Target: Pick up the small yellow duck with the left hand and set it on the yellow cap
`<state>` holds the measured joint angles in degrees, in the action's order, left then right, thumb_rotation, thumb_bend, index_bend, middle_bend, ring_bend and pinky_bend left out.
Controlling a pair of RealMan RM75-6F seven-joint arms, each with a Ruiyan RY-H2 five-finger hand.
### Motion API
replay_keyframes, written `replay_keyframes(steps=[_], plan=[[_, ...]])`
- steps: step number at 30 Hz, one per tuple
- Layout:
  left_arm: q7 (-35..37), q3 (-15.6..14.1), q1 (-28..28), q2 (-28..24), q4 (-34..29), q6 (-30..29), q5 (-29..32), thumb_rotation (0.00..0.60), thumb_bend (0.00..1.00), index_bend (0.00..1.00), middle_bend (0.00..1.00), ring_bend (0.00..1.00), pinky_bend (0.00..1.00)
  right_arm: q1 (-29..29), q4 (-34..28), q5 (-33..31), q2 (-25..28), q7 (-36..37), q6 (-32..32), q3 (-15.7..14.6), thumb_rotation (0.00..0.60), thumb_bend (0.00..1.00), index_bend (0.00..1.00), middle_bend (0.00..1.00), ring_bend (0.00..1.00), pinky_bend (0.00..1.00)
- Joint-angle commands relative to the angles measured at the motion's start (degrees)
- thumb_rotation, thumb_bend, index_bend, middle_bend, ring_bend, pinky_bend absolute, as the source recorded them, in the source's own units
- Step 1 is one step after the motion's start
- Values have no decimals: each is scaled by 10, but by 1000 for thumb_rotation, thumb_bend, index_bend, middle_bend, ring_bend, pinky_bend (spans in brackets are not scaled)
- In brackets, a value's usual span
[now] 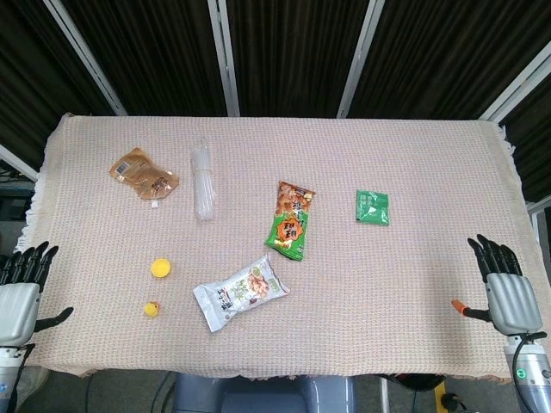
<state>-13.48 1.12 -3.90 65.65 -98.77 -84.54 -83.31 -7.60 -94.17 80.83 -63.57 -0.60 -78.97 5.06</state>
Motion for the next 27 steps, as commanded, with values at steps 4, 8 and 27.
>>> replay_keyframes(steps=[4,8,27], plan=[[-5,-1,1,1,-1,-1,-1,600,32,0,0,0,0,0,1,1,2,6,-1,0,600,13,9,0,0,0],[-5,-2,2,0,-1,-3,-2,600,32,0,0,0,0,1,-1,6,2,8,-5,0,600,13,9,0,0,0],[-32,-20,-15,-2,-15,47,-5,600,77,117,0,0,0,1,-2,4,2,8,-1,-2,600,13,9,0,0,0]])
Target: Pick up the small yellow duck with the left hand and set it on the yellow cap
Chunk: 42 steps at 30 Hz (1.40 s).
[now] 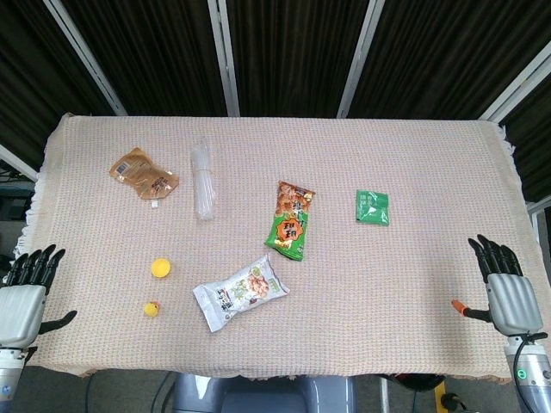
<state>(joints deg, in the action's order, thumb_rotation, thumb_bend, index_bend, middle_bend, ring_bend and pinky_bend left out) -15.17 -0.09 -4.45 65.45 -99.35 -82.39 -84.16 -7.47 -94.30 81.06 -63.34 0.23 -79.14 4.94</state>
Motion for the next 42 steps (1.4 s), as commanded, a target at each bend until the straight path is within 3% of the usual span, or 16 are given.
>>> replay_keyframes(steps=[1,5,11,22,42], plan=[[-19,-9,-12,1,-13,33,7,600,89,161,0,0,0,0,-1,2,-1,-1,0,-1,600,13,9,0,0,0],[-36,-9,-25,5,-18,61,19,600,147,244,0,0,0,-2,-2,3,-2,-4,1,-1,600,13,9,0,0,0],[-71,-7,-45,19,-32,98,43,600,150,304,0,0,0,-3,-2,3,-3,-4,1,0,600,13,9,0,0,0],[-158,5,-90,83,-21,165,115,600,203,330,0,0,0,4,1,-3,2,2,-5,0,600,13,9,0,0,0],[-226,-3,-123,151,-4,179,163,600,233,370,0,0,0,2,3,1,2,9,-3,1,600,13,9,0,0,0]])
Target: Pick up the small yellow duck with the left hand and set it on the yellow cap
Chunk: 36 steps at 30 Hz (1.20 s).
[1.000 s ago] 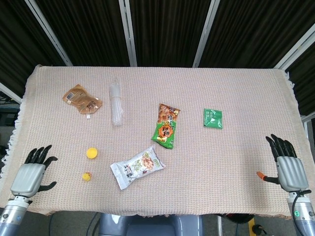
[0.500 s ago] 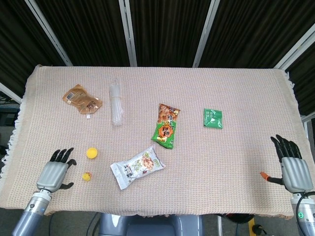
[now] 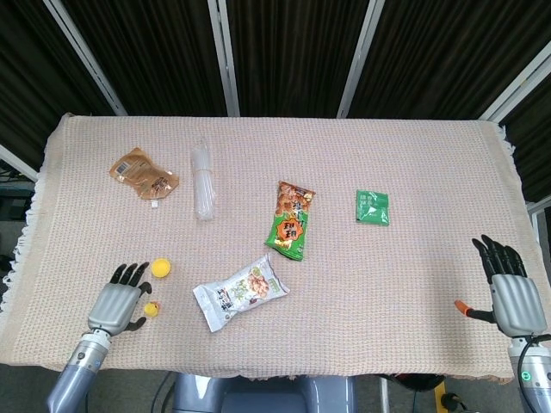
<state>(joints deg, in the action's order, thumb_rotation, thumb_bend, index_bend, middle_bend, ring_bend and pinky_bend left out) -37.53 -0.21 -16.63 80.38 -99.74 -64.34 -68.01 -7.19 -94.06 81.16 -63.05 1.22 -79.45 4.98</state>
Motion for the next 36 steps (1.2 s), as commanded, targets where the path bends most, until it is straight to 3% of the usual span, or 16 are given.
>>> replay_keyframes(steps=[1,12,17,23,36], plan=[[-3,-3,-1,3,0,-2,2,600,233,378,0,0,0,-1,0,1,-1,-1,1,0,600,13,8,0,0,0],[-17,-7,-10,26,14,-5,17,600,237,457,0,0,0,-4,0,2,-4,-1,2,1,600,13,8,0,0,0],[-19,-7,-14,37,23,-5,23,600,375,478,0,0,0,-3,1,2,-4,1,2,1,600,13,8,0,0,0],[-1,-2,-17,34,14,-14,16,600,403,479,0,0,0,-3,2,2,-4,2,2,1,600,13,7,0,0,0],[23,66,-54,-14,-14,-27,25,600,401,473,0,0,0,-4,2,2,-4,0,3,1,600,13,7,0,0,0]])
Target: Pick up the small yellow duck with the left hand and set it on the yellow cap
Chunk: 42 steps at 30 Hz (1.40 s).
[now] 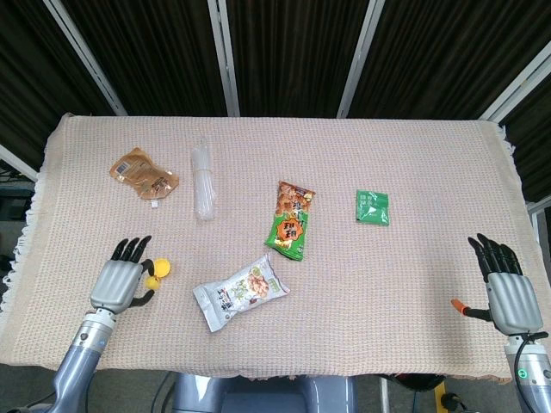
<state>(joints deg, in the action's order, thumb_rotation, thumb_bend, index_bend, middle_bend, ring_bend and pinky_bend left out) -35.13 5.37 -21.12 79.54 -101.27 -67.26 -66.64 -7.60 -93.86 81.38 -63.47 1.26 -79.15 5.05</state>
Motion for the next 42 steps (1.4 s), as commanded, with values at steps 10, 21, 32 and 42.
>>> replay_keyframes(steps=[10,21,32,42], plan=[[-41,23,-45,8,42,28,60,600,400,471,0,0,0,0,0,-1,0,0,0,1,600,13,6,0,0,0],[-41,14,-58,50,97,38,97,600,399,472,0,0,0,-2,1,-2,-1,3,2,2,600,13,6,0,0,0],[-39,17,-73,64,112,38,103,600,387,472,0,0,0,-2,1,-2,-1,2,3,1,600,13,5,0,0,0],[-51,14,-83,72,110,38,123,600,365,319,0,0,0,-2,1,-3,0,4,4,1,600,13,5,0,0,0]])
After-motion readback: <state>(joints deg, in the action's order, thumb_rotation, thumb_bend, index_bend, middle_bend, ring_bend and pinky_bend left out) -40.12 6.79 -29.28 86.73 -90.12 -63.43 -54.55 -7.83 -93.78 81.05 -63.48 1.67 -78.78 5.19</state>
